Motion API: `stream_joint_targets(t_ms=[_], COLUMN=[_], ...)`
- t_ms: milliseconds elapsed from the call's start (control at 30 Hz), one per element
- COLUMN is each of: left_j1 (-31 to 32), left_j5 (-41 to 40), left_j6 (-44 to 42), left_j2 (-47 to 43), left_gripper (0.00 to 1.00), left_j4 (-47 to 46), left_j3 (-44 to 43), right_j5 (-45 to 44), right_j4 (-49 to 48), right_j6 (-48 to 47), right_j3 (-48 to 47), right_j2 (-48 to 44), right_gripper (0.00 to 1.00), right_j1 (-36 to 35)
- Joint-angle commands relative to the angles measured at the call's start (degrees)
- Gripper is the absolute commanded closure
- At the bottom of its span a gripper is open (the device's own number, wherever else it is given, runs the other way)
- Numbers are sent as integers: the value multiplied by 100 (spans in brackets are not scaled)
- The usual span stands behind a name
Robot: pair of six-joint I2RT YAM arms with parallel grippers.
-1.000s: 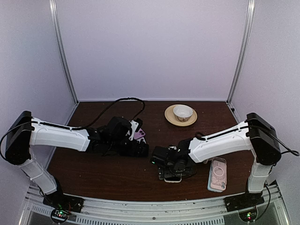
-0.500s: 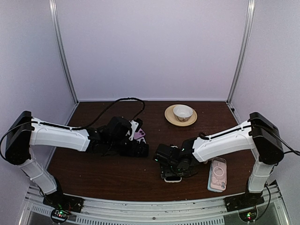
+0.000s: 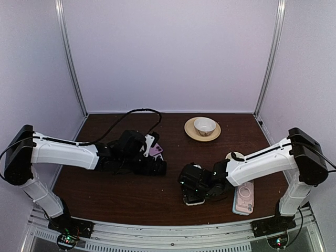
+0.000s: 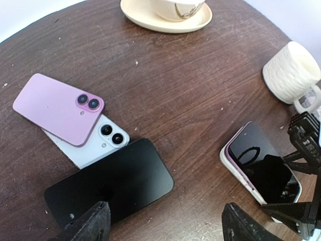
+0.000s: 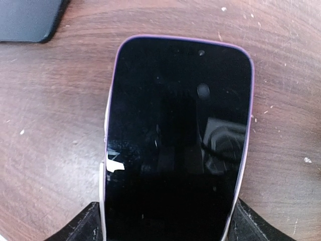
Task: Put the phone into the phone case
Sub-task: Pick up the phone with the phone case at the center of the board.
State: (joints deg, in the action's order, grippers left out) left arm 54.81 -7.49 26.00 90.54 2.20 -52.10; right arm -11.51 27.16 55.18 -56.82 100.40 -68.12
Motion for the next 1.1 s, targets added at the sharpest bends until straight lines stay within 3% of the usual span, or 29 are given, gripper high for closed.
stream_joint_targets(t_ms=[0,200,400,700,833,1067], left_j1=[13,12,-3,2,0,1], left_j5=[374,1098,1008,1520,1522,1441], left_j6=[32,388,867,1175,1264,1153], left_j2=[-372,-542,-197,304,338,332], left_gripper=[19,10,11,13,14,14], left_j4=[-637,-1065,-787,-796,-863,-769], left_j3=[199,319,256,40,77,49], right_j5=[-630,-1344,-985,-570,-163,351], right_j4=[-848,-785,162,-38,1018,1623], right_j6=[-388,-456,54,12,376,211], right_j3=[169,231,-23,39,-339,-558], right_j2=[-481,-811,-302,-259,70,421], right_gripper=[66,72,74,73,64,46], right_j1=[-172,-320,-233,-229,-125,-10])
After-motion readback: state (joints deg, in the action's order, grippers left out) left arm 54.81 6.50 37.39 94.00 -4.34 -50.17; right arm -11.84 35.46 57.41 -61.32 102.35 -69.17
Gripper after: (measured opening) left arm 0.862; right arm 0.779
